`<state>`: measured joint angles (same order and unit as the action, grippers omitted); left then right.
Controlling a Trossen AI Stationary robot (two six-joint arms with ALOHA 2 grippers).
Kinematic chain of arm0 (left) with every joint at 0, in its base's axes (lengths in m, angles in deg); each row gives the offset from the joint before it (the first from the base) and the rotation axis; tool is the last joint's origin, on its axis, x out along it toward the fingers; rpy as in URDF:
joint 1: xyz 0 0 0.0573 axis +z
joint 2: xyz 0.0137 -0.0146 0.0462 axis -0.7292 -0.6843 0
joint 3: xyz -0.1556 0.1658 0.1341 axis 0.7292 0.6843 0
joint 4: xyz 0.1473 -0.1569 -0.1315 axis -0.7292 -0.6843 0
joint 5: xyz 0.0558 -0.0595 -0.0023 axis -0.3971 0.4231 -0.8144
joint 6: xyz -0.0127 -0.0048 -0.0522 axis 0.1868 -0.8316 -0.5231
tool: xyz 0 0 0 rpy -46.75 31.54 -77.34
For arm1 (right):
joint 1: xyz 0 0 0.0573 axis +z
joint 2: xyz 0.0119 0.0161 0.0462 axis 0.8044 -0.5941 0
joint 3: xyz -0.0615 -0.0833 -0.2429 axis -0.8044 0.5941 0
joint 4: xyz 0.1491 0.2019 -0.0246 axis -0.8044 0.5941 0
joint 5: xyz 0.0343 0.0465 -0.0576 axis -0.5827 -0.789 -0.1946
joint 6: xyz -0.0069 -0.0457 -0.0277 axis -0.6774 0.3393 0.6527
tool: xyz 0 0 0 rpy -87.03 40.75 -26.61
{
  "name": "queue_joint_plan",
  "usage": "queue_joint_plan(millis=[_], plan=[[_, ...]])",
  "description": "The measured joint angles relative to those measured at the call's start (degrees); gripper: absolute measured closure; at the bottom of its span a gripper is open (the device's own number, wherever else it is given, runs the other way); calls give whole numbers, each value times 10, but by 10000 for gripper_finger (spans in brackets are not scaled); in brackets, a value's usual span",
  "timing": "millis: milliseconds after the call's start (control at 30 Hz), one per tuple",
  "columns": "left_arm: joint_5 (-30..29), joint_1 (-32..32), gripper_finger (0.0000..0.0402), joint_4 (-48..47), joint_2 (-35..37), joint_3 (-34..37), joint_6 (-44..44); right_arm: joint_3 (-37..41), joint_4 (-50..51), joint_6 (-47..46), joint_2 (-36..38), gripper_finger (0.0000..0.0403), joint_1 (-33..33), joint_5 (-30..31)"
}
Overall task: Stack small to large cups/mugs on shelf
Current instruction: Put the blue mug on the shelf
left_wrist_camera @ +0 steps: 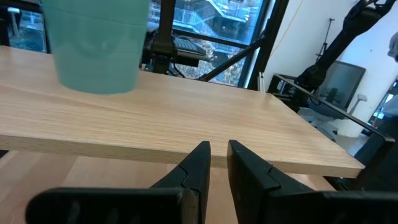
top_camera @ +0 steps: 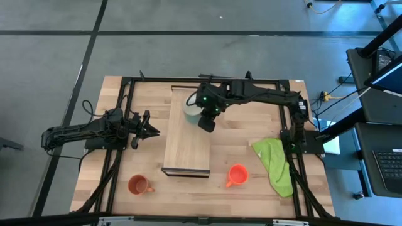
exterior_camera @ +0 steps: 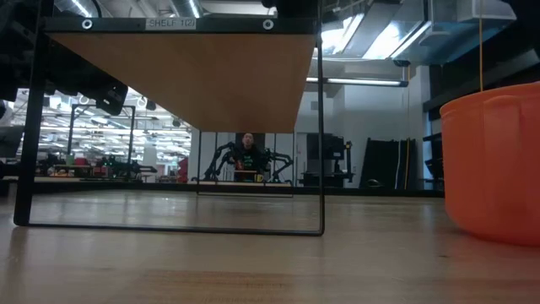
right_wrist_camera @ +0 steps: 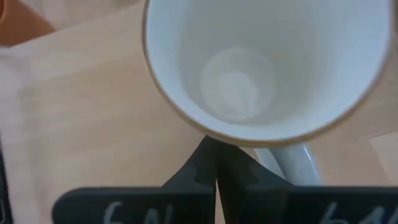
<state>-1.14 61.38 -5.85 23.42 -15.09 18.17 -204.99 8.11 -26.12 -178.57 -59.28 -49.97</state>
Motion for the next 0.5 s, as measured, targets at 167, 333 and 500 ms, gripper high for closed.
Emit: queue_joint_plan(millis=[167,333,500], plan=[[0,0,351,0,0,0,0,0,-9,8,0,399,-16,1],[0,0,351,0,0,0,0,0,-9,10,0,399,-29,1],[0,0,351,0,0,0,0,0,-13,10,0,399,-32,-7]])
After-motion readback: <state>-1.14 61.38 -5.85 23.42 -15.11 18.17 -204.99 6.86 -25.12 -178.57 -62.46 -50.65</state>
